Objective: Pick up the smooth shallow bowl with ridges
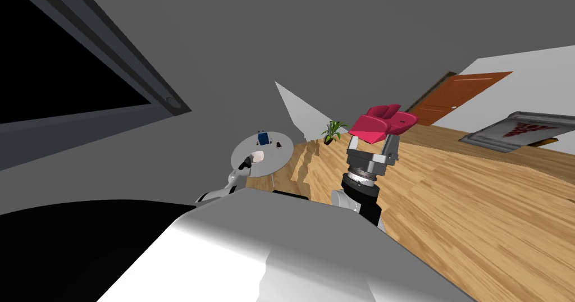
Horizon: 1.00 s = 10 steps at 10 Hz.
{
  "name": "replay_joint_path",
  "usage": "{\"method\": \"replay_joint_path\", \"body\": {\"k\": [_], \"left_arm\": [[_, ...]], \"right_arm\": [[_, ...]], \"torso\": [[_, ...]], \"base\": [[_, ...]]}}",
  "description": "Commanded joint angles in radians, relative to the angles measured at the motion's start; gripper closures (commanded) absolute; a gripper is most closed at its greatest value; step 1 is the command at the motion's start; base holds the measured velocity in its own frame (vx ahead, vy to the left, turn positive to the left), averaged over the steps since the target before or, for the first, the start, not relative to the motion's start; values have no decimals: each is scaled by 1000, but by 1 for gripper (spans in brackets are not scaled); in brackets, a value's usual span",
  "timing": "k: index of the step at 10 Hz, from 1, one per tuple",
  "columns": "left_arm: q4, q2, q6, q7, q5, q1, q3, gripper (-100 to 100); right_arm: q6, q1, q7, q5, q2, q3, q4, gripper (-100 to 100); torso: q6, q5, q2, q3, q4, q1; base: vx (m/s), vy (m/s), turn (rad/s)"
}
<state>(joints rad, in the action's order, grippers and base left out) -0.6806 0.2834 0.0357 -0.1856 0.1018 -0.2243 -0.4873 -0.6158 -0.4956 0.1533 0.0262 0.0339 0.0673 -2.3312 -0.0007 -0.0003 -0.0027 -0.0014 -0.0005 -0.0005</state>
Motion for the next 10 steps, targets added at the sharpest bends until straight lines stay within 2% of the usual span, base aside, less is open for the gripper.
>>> {"method": "replay_joint_path", "body": {"k": [1, 4, 5, 6, 7, 9, 10], "left_arm": [[46, -8, 13, -6, -2, -5, -22, -100], [111, -10, 17, -12, -5, -20, -44, -100], [173, -20, 24, -17, -8, -24, -62, -100], [99, -20, 24, -17, -8, -24, -62, -100], [88, -20, 24, -17, -8, -24, -62, -100], [173, -20, 24, -17, -8, -24, -62, -100], [192, -10, 3, -14, 0, -47, -75, -100]], "right_arm": [[0, 0, 0, 0, 0, 0, 0, 0], [0, 0, 0, 0, 0, 0, 0, 0], [0, 0, 0, 0, 0, 0, 0, 0], [0, 0, 0, 0, 0, 0, 0, 0], [0, 0, 0, 0, 0, 0, 0, 0], [0, 0, 0, 0, 0, 0, 0, 0], [0, 0, 0, 0, 0, 0, 0, 0]], "torso": [[0, 0, 0, 0, 0, 0], [-1, 0, 0, 0, 0, 1], [0, 0, 0, 0, 0, 1], [0, 1, -2, -1, 0, 2], [-1, 0, -3, -2, 0, 3], [0, 2, -2, -2, -1, 5], [0, 3, -2, -2, -1, 6]], "base": [[69, -3, -212], [47, 5, -94], [97, 41, -224], [98, 40, -109], [56, 22, 13], [5, -1, 8], [0, 0, 0]]}}
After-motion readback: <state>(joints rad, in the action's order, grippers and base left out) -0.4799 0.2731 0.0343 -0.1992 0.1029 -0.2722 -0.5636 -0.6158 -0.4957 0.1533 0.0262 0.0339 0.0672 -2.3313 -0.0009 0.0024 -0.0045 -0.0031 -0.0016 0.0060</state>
